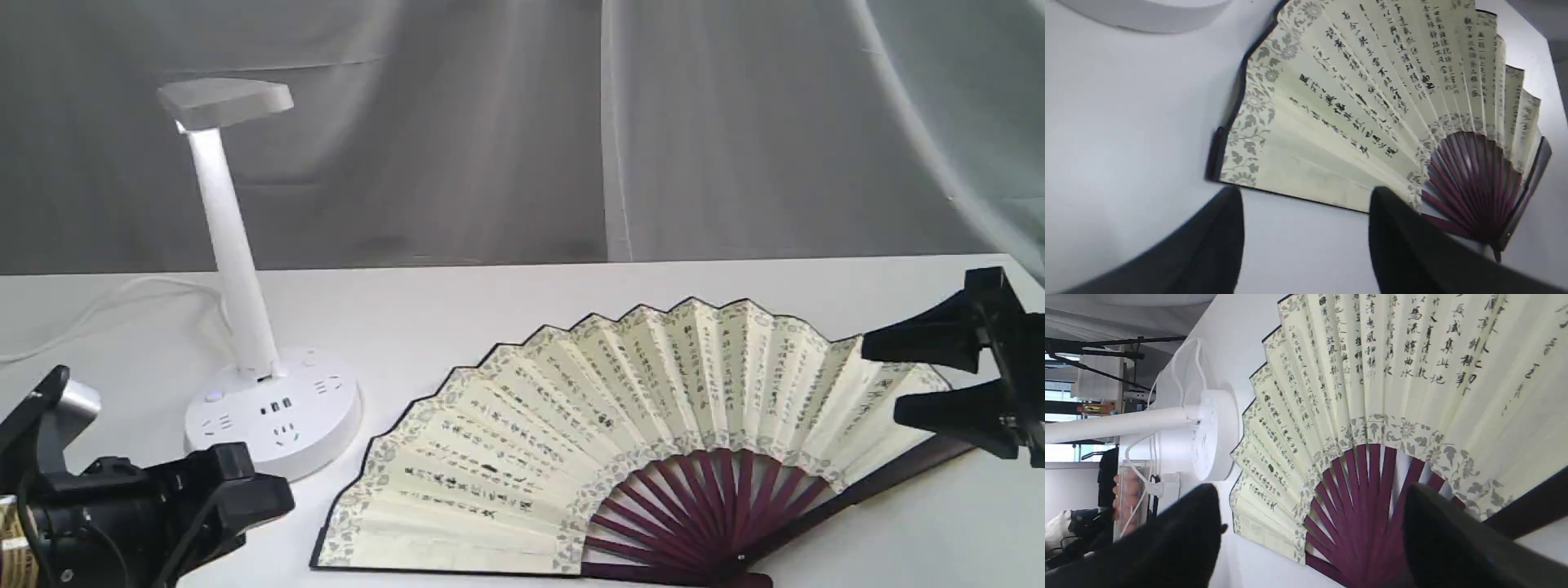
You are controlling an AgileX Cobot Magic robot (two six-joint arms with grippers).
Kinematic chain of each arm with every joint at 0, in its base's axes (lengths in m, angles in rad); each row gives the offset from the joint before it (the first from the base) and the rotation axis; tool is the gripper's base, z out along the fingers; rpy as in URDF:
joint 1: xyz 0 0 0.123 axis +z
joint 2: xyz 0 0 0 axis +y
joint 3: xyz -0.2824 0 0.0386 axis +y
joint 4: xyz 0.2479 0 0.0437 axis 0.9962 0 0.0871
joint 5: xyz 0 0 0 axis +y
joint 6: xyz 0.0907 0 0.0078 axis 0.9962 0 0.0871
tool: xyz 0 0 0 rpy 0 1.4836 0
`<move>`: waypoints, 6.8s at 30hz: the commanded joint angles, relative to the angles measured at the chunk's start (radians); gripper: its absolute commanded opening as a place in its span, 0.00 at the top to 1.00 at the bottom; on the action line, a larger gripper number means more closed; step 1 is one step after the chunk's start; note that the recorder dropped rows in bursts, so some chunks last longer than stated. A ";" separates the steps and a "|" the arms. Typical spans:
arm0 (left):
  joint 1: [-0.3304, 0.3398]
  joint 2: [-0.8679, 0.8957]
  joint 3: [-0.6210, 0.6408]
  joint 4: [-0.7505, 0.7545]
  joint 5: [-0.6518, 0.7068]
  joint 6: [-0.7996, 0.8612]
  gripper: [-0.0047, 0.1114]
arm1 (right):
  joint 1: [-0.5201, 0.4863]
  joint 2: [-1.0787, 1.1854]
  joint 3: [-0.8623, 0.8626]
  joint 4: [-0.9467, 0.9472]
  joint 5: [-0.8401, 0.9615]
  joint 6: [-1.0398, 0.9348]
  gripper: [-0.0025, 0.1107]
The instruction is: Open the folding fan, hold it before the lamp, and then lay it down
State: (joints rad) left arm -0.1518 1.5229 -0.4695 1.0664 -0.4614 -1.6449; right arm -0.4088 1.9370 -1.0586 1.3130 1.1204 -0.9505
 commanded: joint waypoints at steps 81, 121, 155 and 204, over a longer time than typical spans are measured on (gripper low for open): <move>0.003 -0.171 -0.327 -0.870 1.074 1.383 0.96 | 0.370 -0.468 0.010 -1.323 -0.274 0.997 0.98; 0.175 -0.379 -0.327 -1.027 1.115 1.627 0.96 | 0.350 -0.658 0.149 -1.418 -0.376 0.982 0.98; 0.175 -1.197 -0.327 -1.050 1.229 1.624 0.96 | 0.350 -1.474 0.149 -1.452 -0.259 0.928 0.98; 0.147 -1.523 -0.001 -1.116 0.982 1.620 0.96 | 0.419 -1.937 0.502 -1.444 -0.492 0.941 0.98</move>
State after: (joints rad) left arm 0.0002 0.0016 -0.5127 -0.0392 0.5773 -0.0228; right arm 0.0085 0.0026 -0.6060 -0.1444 0.6847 -0.0145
